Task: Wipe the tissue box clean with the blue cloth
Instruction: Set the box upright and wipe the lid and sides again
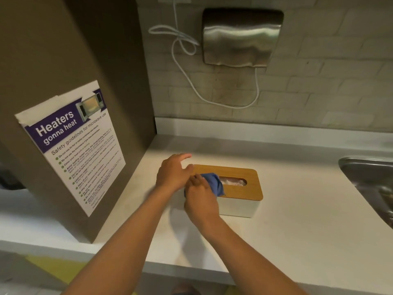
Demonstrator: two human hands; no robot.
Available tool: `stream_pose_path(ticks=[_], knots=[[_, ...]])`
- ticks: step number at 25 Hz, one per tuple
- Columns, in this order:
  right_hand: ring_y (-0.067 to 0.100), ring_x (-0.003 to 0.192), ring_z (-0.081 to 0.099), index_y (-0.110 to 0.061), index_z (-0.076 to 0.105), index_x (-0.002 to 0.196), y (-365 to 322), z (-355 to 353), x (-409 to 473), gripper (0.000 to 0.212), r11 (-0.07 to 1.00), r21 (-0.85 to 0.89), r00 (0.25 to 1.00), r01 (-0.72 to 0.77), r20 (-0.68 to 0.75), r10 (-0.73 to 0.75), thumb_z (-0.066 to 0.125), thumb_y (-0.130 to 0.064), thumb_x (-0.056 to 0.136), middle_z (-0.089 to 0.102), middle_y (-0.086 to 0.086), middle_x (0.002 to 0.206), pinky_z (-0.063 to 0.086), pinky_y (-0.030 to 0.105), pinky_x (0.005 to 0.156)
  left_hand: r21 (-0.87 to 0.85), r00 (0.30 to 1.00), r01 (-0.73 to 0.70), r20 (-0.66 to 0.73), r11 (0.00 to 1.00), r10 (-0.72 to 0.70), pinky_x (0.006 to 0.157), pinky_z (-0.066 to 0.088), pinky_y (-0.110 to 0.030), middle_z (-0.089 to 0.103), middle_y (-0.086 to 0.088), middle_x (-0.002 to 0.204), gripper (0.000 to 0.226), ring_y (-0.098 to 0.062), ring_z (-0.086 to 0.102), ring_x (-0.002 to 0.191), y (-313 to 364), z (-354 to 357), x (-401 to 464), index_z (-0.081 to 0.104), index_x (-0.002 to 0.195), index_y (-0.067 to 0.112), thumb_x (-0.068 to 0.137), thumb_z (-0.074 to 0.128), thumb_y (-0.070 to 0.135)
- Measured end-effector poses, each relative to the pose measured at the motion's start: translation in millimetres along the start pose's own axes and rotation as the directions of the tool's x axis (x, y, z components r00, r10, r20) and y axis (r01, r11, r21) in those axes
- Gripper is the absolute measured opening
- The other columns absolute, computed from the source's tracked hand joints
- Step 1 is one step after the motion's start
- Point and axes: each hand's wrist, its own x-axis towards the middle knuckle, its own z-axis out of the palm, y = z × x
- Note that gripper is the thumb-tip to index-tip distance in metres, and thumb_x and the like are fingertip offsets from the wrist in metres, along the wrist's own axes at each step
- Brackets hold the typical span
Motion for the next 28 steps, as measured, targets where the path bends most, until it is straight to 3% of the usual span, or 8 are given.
stream_pose_path(ticks=[3, 5, 7, 10, 14, 20, 22, 28], knots=[[0.027, 0.109, 0.055, -0.005, 0.064, 0.110, -5.7, -2.2, -23.9, 0.032, 0.999, 0.033, 0.995, -0.039, -0.089, 0.041, 0.063, -0.005, 0.078, 0.063, 0.010, 0.113, 0.045, 0.038, 0.093, 0.287, 0.978, -0.038, 0.208, 0.957, -0.023, 0.104, 0.049, -0.041, 0.064, 0.001, 0.140, 0.031, -0.027, 0.058, 0.126, 14.9, 13.4, 14.0, 0.070, 0.129, 0.031, 0.100, 0.059, 0.033], [0.025, 0.109, 0.054, -0.008, 0.063, 0.111, -6.9, -6.5, -29.5, 0.033, 0.999, 0.020, 0.996, -0.050, -0.074, 0.051, 0.062, -0.007, 0.078, 0.062, 0.008, 0.114, 0.044, 0.036, 0.093, 0.340, 0.981, -0.028, 0.188, 0.940, -0.039, 0.101, 0.051, -0.041, 0.066, 0.001, 0.138, 0.030, -0.027, 0.060, 0.123, 13.7, 18.0, 16.3, 0.072, 0.126, 0.033, 0.098, 0.063, 0.036], [0.027, 0.102, 0.058, -0.009, 0.065, 0.100, 3.0, -8.8, -31.2, 0.027, 0.999, 0.031, 0.996, -0.040, -0.076, 0.043, 0.056, -0.004, 0.074, 0.064, 0.007, 0.104, 0.046, 0.035, 0.087, 0.361, 0.987, -0.031, 0.156, 0.932, -0.027, 0.103, 0.049, -0.042, 0.062, 0.007, 0.143, 0.034, -0.026, 0.058, 0.127, 6.3, 21.2, 13.4, 0.070, 0.129, 0.036, 0.098, 0.062, 0.045], [0.024, 0.076, 0.056, -0.013, 0.057, 0.070, 31.0, -21.2, -37.0, 0.024, 0.995, 0.089, 0.996, -0.055, -0.064, 0.061, 0.037, -0.002, 0.062, 0.060, 0.005, 0.075, 0.038, 0.029, 0.066, 0.361, 0.982, -0.050, 0.186, 0.931, -0.019, 0.111, 0.041, -0.044, 0.039, 0.018, 0.160, 0.044, -0.024, 0.042, 0.144, -10.1, 31.8, 3.8, 0.052, 0.147, 0.041, 0.105, 0.047, 0.052], [0.020, 0.066, 0.054, -0.012, 0.059, 0.066, 74.0, -42.5, -46.1, 0.026, 0.986, 0.097, 0.981, -0.136, -0.129, 0.148, 0.038, 0.003, 0.061, 0.058, 0.003, 0.069, 0.032, 0.024, 0.060, 0.458, 0.980, -0.088, 0.201, 0.884, -0.007, 0.115, 0.033, -0.047, 0.016, 0.014, 0.170, 0.048, -0.026, 0.015, 0.157, -11.1, 48.9, -3.9, 0.027, 0.160, 0.036, 0.113, 0.025, 0.038], [0.020, 0.071, 0.060, -0.015, 0.067, 0.080, 115.6, -64.7, -54.6, 0.024, 0.948, -0.024, 0.938, -0.318, -0.157, 0.310, 0.054, 0.004, 0.074, 0.064, -0.001, 0.079, 0.039, 0.024, 0.058, 0.396, 0.983, -0.080, 0.185, 0.915, 0.006, 0.114, 0.034, -0.049, 0.018, 0.013, 0.169, 0.048, -0.028, 0.017, 0.156, -12.7, 49.7, -12.2, 0.025, 0.161, 0.034, 0.113, 0.023, 0.032], [0.020, 0.078, 0.061, -0.016, 0.067, 0.086, 115.4, -69.5, -56.5, 0.023, 0.948, -0.072, 0.945, -0.309, -0.138, 0.297, 0.054, 0.001, 0.077, 0.064, 0.000, 0.087, 0.046, 0.026, 0.061, 0.378, 0.984, -0.083, 0.176, 0.922, 0.016, 0.114, 0.034, -0.049, 0.017, 0.013, 0.170, 0.048, -0.029, 0.017, 0.157, -13.6, 52.0, -13.1, 0.025, 0.161, 0.034, 0.113, 0.023, 0.031], [0.020, 0.082, 0.057, -0.020, 0.062, 0.076, 109.6, -60.5, -61.5, 0.026, 0.970, -0.069, 0.969, -0.235, -0.098, 0.228, 0.052, 0.003, 0.074, 0.059, -0.004, 0.080, 0.048, 0.032, 0.068, 0.271, 0.991, -0.052, 0.136, 0.961, 0.015, 0.118, 0.030, -0.053, 0.019, 0.017, 0.168, 0.050, -0.028, 0.015, 0.157, -24.8, 57.8, -12.7, 0.030, 0.158, 0.041, 0.110, 0.021, 0.047]])
